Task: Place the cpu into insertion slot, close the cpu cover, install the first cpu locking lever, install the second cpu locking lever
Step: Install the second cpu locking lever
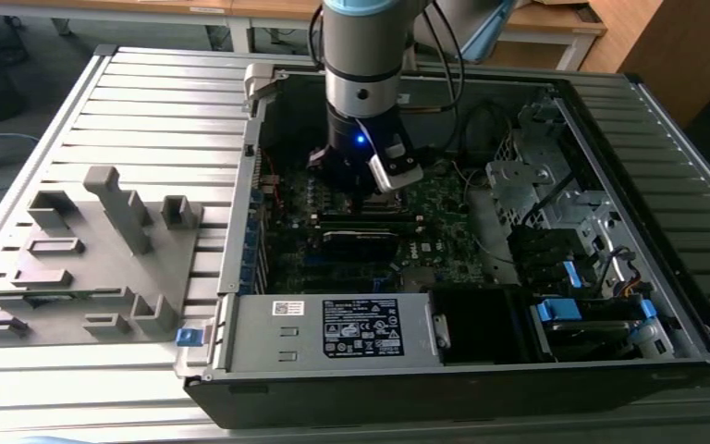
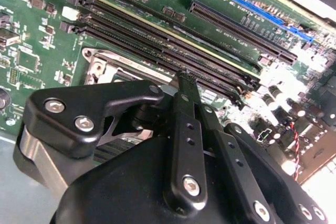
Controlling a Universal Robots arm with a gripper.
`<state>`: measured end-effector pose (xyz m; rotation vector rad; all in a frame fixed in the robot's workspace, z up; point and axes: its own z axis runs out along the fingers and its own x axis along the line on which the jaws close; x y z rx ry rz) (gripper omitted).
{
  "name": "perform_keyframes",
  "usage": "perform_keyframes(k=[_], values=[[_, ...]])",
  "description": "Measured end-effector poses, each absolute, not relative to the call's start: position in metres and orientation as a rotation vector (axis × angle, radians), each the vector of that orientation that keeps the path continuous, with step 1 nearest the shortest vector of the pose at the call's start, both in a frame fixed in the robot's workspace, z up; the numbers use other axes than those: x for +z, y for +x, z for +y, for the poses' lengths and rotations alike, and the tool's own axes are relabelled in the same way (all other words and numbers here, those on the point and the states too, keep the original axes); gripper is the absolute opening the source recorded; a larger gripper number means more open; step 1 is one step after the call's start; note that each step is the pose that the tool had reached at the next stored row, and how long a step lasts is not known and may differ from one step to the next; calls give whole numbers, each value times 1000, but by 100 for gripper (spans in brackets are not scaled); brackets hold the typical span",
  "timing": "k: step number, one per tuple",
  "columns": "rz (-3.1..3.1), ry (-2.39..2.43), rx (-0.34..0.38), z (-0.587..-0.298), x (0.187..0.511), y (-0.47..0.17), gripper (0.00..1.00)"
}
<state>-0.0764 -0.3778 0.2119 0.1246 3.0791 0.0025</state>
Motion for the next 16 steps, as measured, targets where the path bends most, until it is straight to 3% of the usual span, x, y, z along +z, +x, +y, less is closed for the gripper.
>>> perform_keyframes(k=[16], values=[[3079, 125, 4, -378, 210, -84, 11]])
